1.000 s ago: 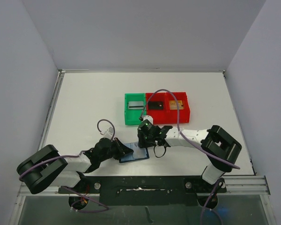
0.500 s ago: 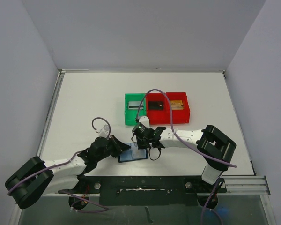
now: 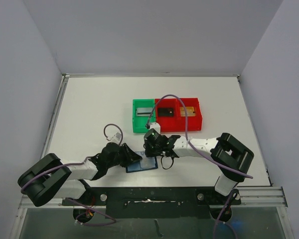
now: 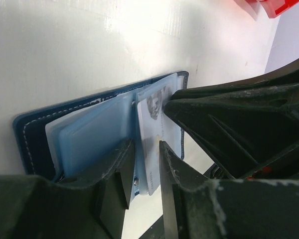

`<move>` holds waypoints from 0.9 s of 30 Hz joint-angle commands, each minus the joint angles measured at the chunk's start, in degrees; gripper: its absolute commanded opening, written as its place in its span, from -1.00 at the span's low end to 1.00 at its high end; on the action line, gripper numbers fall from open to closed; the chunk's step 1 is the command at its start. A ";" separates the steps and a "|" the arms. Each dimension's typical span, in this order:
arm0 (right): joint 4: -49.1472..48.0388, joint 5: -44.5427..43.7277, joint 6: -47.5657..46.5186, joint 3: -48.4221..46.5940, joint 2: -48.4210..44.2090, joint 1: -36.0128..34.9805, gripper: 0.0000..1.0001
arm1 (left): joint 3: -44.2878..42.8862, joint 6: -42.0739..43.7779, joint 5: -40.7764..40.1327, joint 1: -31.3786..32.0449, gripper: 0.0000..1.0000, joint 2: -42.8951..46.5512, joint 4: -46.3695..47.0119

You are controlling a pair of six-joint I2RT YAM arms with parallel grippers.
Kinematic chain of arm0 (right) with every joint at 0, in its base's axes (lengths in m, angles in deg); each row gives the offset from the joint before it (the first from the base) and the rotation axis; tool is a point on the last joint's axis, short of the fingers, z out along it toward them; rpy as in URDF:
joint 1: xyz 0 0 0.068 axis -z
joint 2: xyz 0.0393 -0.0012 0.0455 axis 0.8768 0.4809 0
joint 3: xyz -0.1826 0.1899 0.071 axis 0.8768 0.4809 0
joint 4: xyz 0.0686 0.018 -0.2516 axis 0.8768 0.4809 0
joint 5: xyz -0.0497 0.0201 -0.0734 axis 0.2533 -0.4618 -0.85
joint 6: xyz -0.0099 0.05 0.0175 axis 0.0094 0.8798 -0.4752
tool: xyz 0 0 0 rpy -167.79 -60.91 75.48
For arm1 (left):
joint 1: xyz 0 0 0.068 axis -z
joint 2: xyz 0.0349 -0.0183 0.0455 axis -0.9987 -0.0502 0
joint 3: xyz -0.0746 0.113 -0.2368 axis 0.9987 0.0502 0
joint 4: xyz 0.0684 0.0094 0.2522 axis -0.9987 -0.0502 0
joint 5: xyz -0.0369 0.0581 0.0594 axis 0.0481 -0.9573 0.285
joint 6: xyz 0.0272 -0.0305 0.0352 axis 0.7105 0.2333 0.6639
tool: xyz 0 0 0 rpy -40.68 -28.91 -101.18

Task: Take the credit cards out of the card holder

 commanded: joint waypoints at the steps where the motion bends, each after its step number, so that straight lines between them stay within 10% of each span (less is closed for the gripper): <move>1: 2.34 3.61 0.73 3.53 2.83 0.17 -0.58 | -1.75 0.99 1.45 -0.09 -0.54 -2.15 3.34; 7: 1.88 3.97 0.87 4.51 2.43 0.63 -0.58 | -1.84 0.28 0.99 -0.09 -1.00 -2.63 3.17; 18: 2.17 4.02 1.08 5.16 2.46 0.94 -0.60 | 0.40 -1.50 -0.96 -0.09 -0.68 1.95 4.12; 27: 1.78 4.37 1.30 5.25 2.73 1.07 -0.59 | 1.17 -2.08 -0.77 -0.07 -1.00 2.45 5.90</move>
